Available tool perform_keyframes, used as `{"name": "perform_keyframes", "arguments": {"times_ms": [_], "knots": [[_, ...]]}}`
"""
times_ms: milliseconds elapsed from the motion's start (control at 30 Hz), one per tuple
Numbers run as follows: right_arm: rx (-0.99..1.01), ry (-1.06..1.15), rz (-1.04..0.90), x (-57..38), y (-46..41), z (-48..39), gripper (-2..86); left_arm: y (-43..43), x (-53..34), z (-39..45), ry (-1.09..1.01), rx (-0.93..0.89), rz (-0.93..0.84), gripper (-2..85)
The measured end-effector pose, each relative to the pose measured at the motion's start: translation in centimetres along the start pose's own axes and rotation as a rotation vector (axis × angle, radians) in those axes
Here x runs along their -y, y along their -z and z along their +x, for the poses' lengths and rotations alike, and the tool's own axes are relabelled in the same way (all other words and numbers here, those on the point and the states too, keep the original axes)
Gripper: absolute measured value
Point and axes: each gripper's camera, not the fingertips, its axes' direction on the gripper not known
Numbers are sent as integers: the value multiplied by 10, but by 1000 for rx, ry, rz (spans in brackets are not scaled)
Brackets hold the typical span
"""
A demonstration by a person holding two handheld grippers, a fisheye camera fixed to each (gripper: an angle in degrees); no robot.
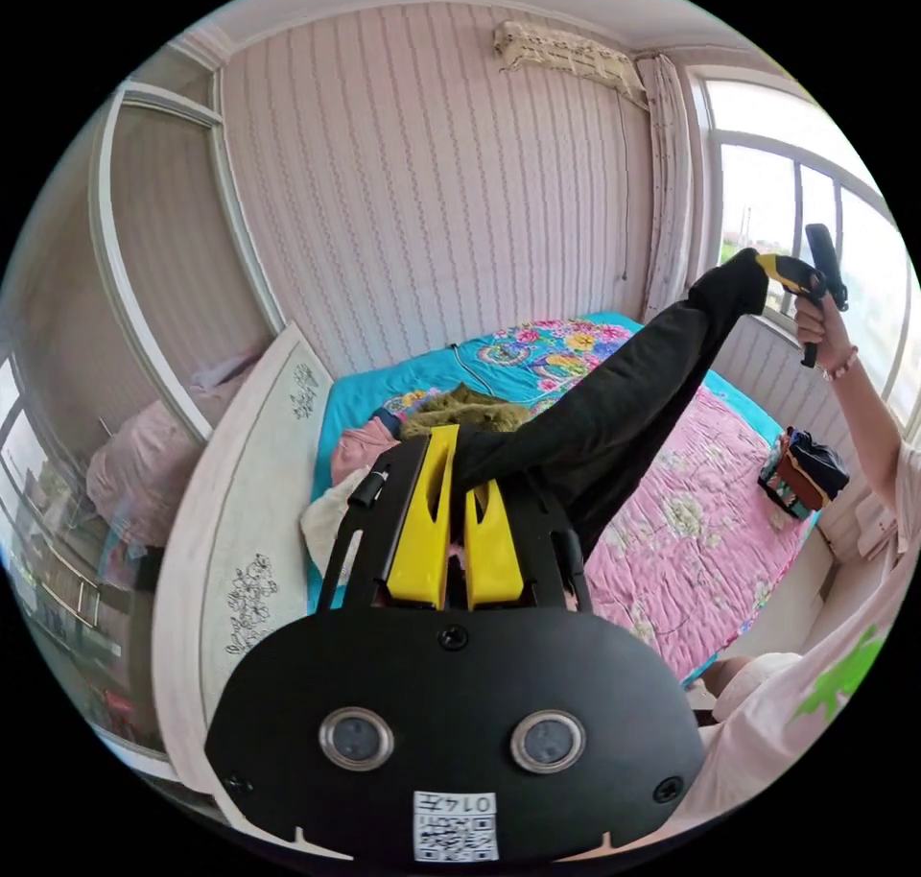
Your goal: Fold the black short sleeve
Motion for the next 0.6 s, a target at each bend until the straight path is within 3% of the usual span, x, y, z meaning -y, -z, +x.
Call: {"name": "perform_keyframes", "arguments": {"times_ms": [233, 600], "knots": [[-126, -18, 171, 97, 105, -17, -4, 127, 106, 23, -38, 100, 146, -10], [-353, 4, 454, 205, 279, -84, -4, 289, 208, 100, -140, -57, 411, -10]]}}
